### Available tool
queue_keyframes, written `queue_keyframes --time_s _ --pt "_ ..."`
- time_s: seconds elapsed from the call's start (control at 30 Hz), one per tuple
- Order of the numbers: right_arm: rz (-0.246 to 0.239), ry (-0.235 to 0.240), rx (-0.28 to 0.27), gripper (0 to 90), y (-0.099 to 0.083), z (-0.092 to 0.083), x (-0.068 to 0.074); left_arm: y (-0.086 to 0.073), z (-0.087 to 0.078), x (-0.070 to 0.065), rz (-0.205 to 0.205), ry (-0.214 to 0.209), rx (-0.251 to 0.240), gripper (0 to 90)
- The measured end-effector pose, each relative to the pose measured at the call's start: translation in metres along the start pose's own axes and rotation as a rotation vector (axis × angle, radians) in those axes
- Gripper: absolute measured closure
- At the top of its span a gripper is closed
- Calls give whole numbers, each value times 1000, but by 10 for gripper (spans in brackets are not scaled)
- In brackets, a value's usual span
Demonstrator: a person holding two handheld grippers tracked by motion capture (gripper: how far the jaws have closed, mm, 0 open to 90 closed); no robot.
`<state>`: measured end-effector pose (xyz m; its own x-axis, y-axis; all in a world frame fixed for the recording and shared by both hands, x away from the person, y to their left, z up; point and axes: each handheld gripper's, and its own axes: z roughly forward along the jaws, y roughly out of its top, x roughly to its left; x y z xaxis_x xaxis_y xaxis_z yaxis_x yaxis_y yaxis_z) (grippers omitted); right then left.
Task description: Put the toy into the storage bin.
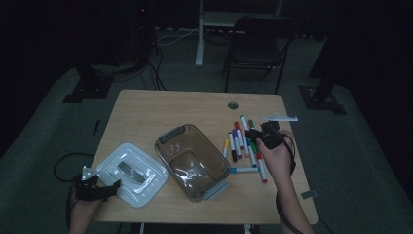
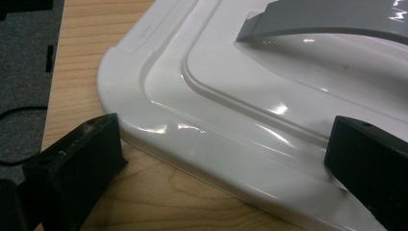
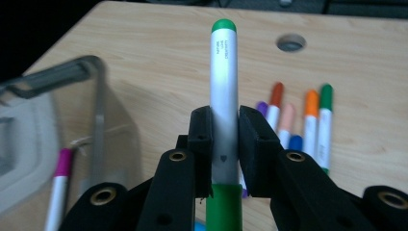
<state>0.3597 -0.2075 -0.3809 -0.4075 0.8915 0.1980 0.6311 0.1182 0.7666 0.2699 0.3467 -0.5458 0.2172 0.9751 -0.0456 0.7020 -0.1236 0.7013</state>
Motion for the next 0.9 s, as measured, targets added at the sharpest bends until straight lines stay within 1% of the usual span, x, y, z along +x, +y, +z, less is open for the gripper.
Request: queue_keyframes --time_s 0.13,0.23,0.33,0.47,0.6,0.67,0.7,0.73,0.77,0.9 --pt "-34 44 2 764 6 -3 19 0 0 0 -1 0 -1 5" --pt "-55 75 9 764 9 -2 32 0 0 0 -2 0 -2 5" --pt "-65 102 13 764 11 1 43 0 0 0 -2 -1 -1 5" --pt "-102 141 20 764 15 5 65 0 0 0 -2 -1 0 5" --pt "-121 190 28 764 16 13 84 0 0 0 -1 -1 -1 5" --pt "-133 218 46 765 15 19 94 0 0 0 -2 -1 0 5" --pt "-133 218 46 765 15 19 94 0 0 0 -2 -1 0 5" --pt "-142 225 58 764 14 22 100 0 0 0 -1 -1 0 5" --pt "-162 243 82 764 13 29 110 0 0 0 -2 -1 0 5" --pt "-196 264 122 764 9 42 126 0 0 0 0 -2 1 5"
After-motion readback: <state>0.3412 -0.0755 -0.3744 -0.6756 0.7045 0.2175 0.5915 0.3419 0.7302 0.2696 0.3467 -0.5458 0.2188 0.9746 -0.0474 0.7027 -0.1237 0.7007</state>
